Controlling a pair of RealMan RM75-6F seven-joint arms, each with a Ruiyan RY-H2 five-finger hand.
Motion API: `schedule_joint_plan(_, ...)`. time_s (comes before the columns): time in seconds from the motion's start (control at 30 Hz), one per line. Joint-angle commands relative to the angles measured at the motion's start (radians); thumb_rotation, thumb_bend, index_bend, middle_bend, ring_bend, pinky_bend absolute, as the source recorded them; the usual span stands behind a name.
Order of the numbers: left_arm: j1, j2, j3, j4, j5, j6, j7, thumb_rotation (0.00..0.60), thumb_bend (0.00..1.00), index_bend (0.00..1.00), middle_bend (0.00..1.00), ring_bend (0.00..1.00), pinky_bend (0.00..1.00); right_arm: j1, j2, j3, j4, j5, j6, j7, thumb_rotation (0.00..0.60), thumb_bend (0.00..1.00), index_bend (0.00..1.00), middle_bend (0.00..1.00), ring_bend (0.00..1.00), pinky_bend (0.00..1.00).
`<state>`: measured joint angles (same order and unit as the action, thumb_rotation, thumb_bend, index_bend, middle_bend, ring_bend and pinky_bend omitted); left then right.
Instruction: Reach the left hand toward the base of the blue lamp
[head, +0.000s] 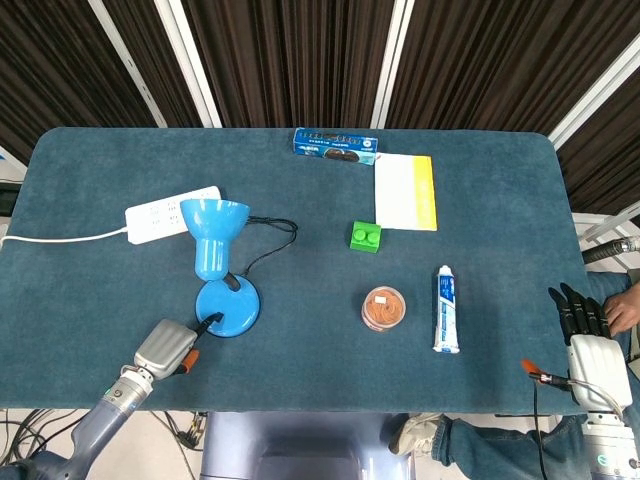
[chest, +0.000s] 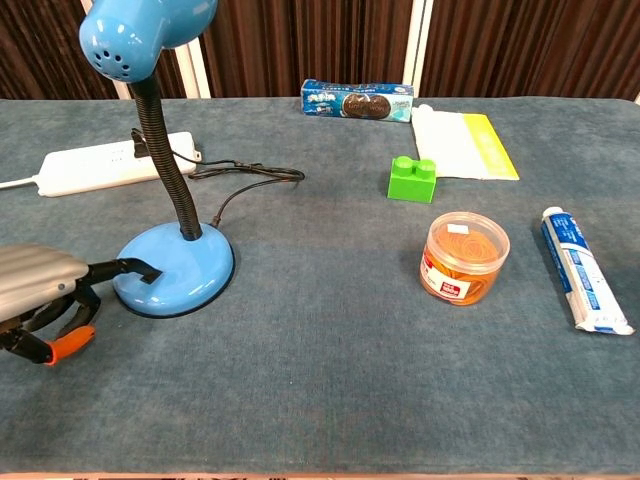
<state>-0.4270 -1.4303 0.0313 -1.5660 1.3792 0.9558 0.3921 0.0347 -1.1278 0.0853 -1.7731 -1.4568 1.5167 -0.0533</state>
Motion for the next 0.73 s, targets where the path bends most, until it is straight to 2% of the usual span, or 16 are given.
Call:
schedule_joint_plan(0.03,0.030,0.039,-0.042,-0.049,0.025,0.129,-0.002,0.600,0.37,0.09,0.43,0.41,0.46,0.000,0.000,0.000,0.000,0.000,0.000,0.001,0.600,0.10,0.00,0.02,0.04,0.00)
schedule_joint_plan(0.1,0.051,0.059,-0.061,-0.074,0.043,0.203,-0.001,0.600,0.29,0.09,0.35,0.28,0.33,0.000,0.001,-0.001,-0.001,-0.001,0.000,0.001,0.600,0.10,0.00,0.02,0.04,0.00)
schedule_joint_plan(0.13,0.074,0.084,-0.074,-0.103,0.063,0.274,0.001,0.600,0.25,0.09,0.30,0.21,0.27,0.000,0.001,-0.001,-0.002,-0.003,0.000,0.001,0.600,0.10,0.00,0.02,0.04,0.00)
schedule_joint_plan(0.2,0.099,0.114,-0.083,-0.135,0.081,0.340,0.001,0.600,0.21,0.10,0.25,0.15,0.21,0.000,0.001,-0.002,-0.003,-0.005,0.001,0.000,0.600,0.10,0.00,0.02,0.04,0.00)
schedule_joint_plan(0.27,0.147,0.175,-0.084,-0.199,0.097,0.428,-0.015,0.600,0.19,0.10,0.23,0.12,0.15,-0.001,0.001,-0.003,-0.005,-0.008,0.003,-0.001,0.600,0.10,0.00,0.02,0.04,0.00)
schedule_joint_plan(0.33,0.183,0.229,-0.070,-0.250,0.103,0.473,-0.044,0.600,0.17,0.10,0.22,0.11,0.12,-0.001,0.001,-0.004,-0.006,-0.010,0.004,-0.004,0.600,0.10,0.00,0.02,0.04,0.00)
schedule_joint_plan(0.47,0.253,0.323,-0.033,-0.299,0.106,0.537,-0.122,0.600,0.14,0.10,0.17,0.01,0.02,-0.002,0.000,-0.006,-0.008,-0.014,0.005,-0.009,0.600,0.10,0.00,0.02,0.04,0.00)
schedule_joint_plan(0.6,0.294,0.357,-0.010,-0.290,0.093,0.560,-0.197,0.600,0.12,0.11,0.15,0.00,0.00,-0.001,-0.002,-0.008,-0.009,-0.016,0.002,-0.014,0.600,0.10,0.00,0.02,0.04,0.00)
schedule_joint_plan(0.73,0.297,0.383,-0.008,-0.277,0.074,0.538,-0.245,0.600,0.12,0.11,0.14,0.00,0.00,0.000,-0.006,-0.009,-0.008,-0.020,0.001,-0.020,0.600,0.10,0.00,0.02,0.04,0.00)
